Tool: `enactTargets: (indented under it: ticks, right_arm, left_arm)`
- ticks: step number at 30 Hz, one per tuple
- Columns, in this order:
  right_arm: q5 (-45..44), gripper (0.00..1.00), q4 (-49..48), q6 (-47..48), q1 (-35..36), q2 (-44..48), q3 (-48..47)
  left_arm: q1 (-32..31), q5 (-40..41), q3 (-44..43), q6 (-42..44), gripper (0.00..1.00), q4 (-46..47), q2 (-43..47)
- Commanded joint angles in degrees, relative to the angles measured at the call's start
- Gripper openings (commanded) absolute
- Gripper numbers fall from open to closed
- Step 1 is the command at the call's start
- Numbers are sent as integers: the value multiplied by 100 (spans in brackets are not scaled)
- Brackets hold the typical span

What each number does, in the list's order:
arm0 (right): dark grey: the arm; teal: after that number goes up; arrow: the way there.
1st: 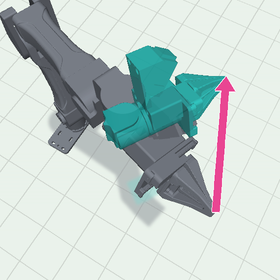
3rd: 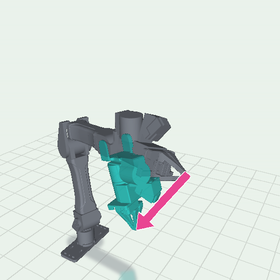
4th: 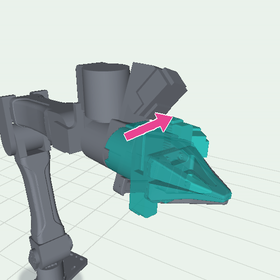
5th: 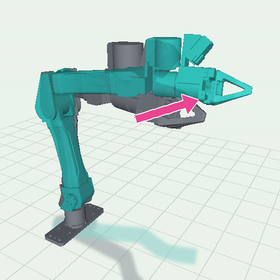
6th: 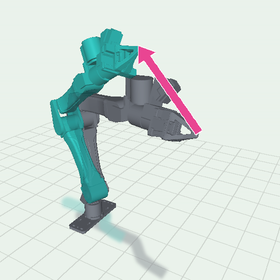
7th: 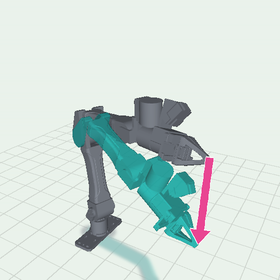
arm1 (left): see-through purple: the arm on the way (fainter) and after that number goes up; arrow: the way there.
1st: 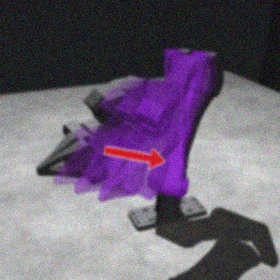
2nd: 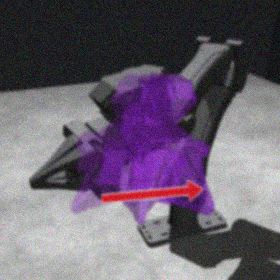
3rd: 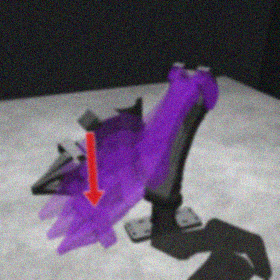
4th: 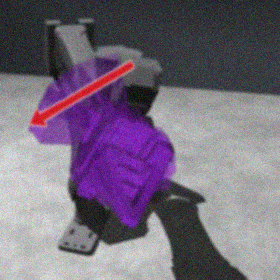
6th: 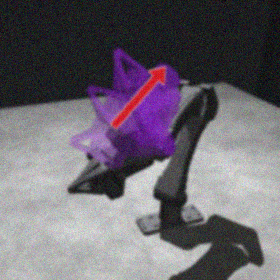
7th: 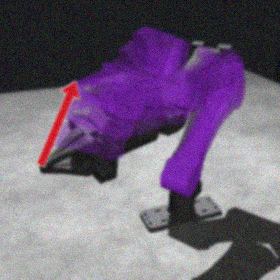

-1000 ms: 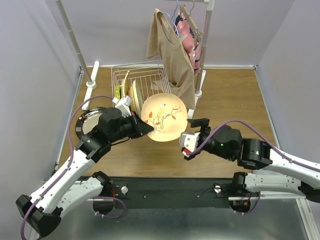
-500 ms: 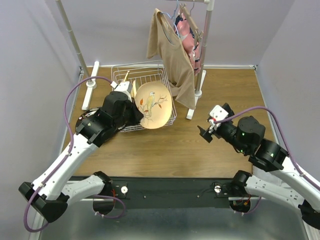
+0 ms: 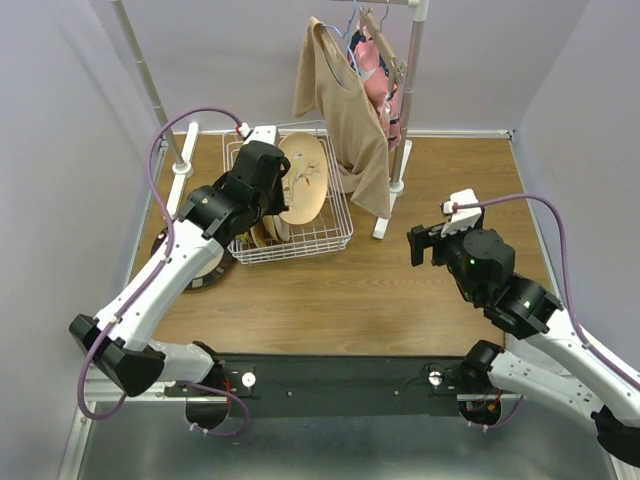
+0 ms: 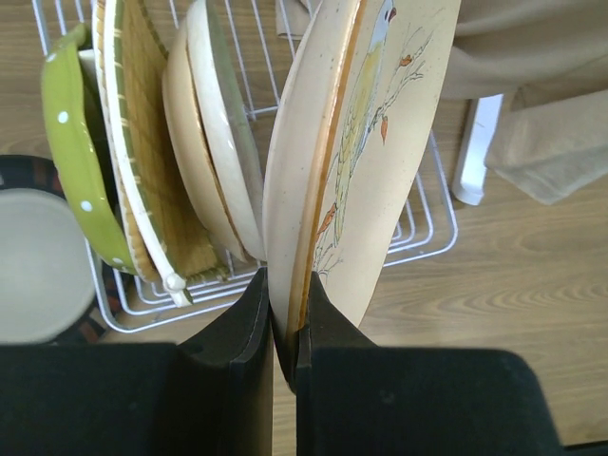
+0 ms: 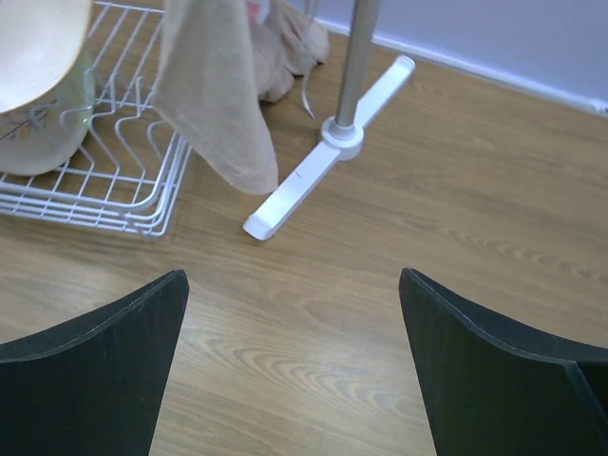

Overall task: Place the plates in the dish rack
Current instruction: Insert the plate into the dish rack

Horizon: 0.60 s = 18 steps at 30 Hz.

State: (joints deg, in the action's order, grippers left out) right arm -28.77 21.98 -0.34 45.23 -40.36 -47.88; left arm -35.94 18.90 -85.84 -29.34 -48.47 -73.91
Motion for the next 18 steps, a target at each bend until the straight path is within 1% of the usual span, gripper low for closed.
enactTargets:
  ticks: [1,2,3,5,6,7,9,13,15,18]
  right_arm:
    - [-683,100,-150,-766,-216,-577,-220]
    - [-586,100,-141,-818,-321,-865,-353]
    - [-472,100,-132,-871,-583,-1051,-467]
    - [-121,100,-97,-933,-883,-1342,-782]
    - [46,100,-88,-968,-1259,-1587,-854]
    - [413,100,-80,-977,-1437,-1667,-916]
    - [775,100,-88,-890,-1858,-1791,-1039]
    - [1408,100,-80,-784,-2360,-1669,-1084]
    - [1698,100,-71,-775,-2614,-1546,-978]
    - [2155,100,-71,-889,-2782,-1475,-689]
  left_arm:
    - [8,641,-468,210,0,373,-123]
    - [8,668,-486,236,0,382,-141]
    - [8,703,-503,253,0,347,-211]
    - [8,817,-582,289,0,312,-273]
    - [8,852,-626,271,0,251,-317]
    - [0,870,-679,271,0,233,-387]
    - [-27,905,-837,228,0,180,-457]
    - [-79,1124,-1092,175,0,39,-686]
    - [-97,1221,-1171,175,0,-31,-713]
    - [-106,1441,-1128,131,0,-92,-686]
